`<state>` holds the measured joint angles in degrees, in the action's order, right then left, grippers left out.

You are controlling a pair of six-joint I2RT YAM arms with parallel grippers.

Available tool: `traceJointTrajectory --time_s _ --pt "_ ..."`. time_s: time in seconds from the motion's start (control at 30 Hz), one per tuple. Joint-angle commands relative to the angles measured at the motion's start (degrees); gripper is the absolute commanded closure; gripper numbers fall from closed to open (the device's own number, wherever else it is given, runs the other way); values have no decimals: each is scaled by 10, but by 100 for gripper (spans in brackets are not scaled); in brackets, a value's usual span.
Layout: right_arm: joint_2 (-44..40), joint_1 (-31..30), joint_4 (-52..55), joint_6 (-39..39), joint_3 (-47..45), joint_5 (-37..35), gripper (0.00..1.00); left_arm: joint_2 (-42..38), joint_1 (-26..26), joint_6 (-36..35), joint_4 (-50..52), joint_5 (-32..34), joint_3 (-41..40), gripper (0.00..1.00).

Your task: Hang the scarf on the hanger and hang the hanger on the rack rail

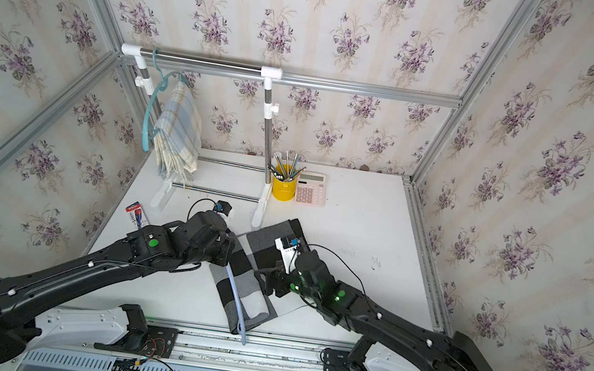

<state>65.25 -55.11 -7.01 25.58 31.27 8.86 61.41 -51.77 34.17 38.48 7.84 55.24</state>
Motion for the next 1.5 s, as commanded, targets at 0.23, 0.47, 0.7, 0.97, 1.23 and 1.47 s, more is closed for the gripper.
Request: traceJointTrajectory --time_s 0.23,0.47,0.7,0.97,1.23,1.47 --pt "222 6 -10 27 103 90 16 -113 -1 -32 14 -42 -29 100" --pt "263 26 -73 57 98 147 16 -128 -1 -8 69 -5 -9 100" --pt "276 33 -123 82 89 193 16 -122 -1 -15 91 11 33 100" --pt "277 49 -210 132 48 210 16 -105 -1 -41 108 18 85 100" --pt "309 62 -408 208 0 306 13 -74 -1 -64 130 14 140 100" --pt "358 64 -542 269 -12 357 23 -77 -1 -63 124 9 137 100"
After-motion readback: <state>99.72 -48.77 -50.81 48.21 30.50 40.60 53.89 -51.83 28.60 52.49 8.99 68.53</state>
